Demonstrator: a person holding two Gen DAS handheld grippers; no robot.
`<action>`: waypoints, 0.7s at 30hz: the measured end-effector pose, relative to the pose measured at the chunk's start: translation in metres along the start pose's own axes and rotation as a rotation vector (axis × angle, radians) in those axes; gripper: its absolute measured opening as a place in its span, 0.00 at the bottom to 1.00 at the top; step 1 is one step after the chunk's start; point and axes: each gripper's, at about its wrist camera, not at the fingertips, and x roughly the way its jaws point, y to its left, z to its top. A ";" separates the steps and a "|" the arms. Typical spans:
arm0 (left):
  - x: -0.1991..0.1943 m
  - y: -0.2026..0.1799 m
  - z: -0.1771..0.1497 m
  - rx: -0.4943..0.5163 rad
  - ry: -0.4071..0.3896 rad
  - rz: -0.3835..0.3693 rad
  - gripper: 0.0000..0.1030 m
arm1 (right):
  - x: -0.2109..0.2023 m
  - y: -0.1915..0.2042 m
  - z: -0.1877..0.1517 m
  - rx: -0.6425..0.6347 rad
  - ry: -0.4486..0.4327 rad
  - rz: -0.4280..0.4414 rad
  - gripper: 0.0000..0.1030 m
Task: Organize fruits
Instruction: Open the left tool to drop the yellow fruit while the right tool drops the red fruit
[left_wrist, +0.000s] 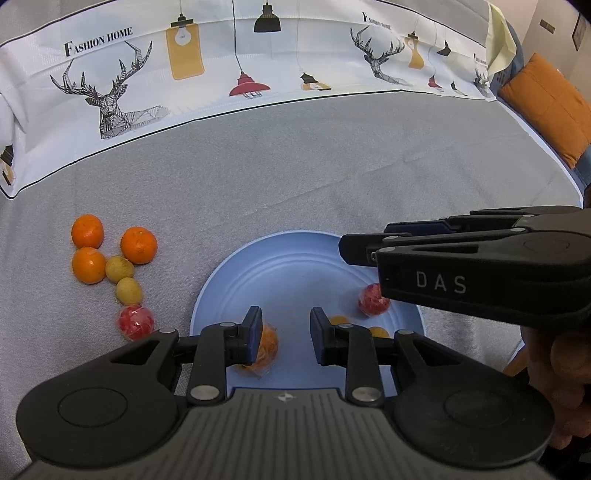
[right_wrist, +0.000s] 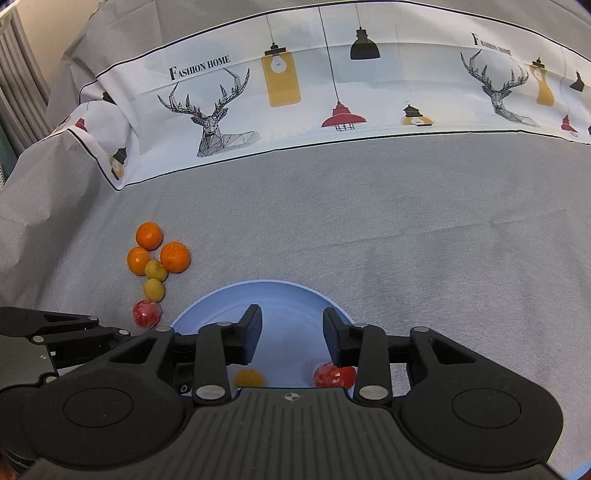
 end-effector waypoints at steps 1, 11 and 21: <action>0.000 0.000 0.000 -0.001 0.000 0.001 0.30 | 0.000 0.000 0.000 0.001 -0.001 -0.001 0.40; -0.002 0.004 0.002 -0.013 -0.004 0.003 0.30 | -0.001 -0.001 0.001 0.008 -0.003 -0.004 0.41; -0.005 0.007 0.004 -0.023 -0.014 0.011 0.30 | -0.003 -0.002 0.002 0.011 -0.008 -0.004 0.41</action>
